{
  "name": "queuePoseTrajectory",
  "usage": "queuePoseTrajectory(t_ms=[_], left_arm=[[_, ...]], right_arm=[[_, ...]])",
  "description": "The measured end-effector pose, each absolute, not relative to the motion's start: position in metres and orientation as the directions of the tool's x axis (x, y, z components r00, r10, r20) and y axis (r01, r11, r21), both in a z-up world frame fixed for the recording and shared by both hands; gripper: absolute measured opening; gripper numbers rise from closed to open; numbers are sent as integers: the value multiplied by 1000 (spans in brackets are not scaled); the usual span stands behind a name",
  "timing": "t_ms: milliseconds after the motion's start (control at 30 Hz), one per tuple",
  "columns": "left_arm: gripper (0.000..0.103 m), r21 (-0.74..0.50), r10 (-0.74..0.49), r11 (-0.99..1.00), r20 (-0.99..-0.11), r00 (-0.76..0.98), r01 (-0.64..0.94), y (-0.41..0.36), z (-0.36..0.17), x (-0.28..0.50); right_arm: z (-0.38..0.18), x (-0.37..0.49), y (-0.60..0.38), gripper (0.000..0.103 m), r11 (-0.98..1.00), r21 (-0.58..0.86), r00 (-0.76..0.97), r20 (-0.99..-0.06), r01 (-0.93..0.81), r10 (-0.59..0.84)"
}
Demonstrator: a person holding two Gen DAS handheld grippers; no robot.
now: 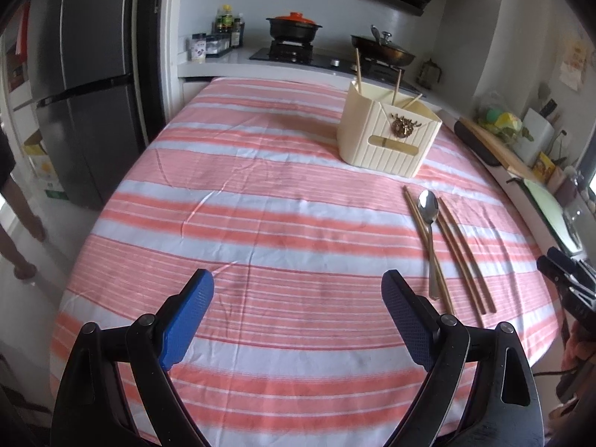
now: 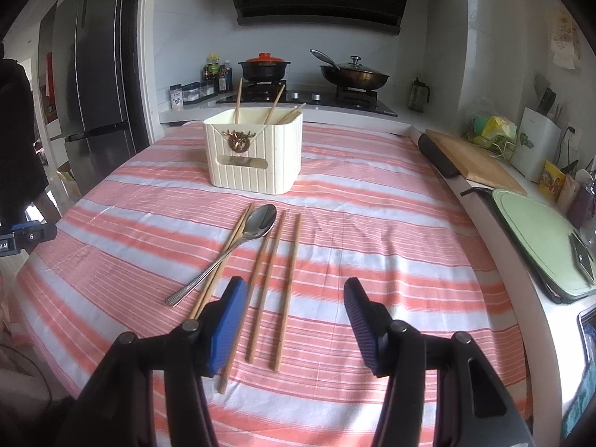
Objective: Organize utensils
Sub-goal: 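Move both open tools back over the spoon and remaining chopsticks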
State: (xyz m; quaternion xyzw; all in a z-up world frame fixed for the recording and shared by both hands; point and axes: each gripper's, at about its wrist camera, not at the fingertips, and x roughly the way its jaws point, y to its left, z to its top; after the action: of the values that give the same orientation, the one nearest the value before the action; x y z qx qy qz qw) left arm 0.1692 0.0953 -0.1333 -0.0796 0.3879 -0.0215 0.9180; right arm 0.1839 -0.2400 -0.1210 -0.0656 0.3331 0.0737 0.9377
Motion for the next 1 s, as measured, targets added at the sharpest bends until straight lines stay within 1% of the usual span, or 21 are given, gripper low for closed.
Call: queuePoseTrajectory(t_ms=[533, 667, 867, 1000], left_arm=[[92, -143, -111, 990, -693, 712, 14, 81, -124, 159], [92, -163, -116, 987, -684, 720, 5, 86, -120, 158], [92, -149, -91, 989, -672, 735, -14, 93, -115, 154], [92, -145, -85, 989, -682, 726, -20, 95, -117, 159]], right_arm=[[-115, 178, -253, 55, 986, -44, 775, -623, -162, 100], [-109, 178, -252, 55, 987, -53, 788, -609, -154, 90], [-99, 176, -251, 55, 986, -72, 810, -581, -150, 81], [-97, 176, -253, 55, 986, -79, 815, -575, -149, 77]])
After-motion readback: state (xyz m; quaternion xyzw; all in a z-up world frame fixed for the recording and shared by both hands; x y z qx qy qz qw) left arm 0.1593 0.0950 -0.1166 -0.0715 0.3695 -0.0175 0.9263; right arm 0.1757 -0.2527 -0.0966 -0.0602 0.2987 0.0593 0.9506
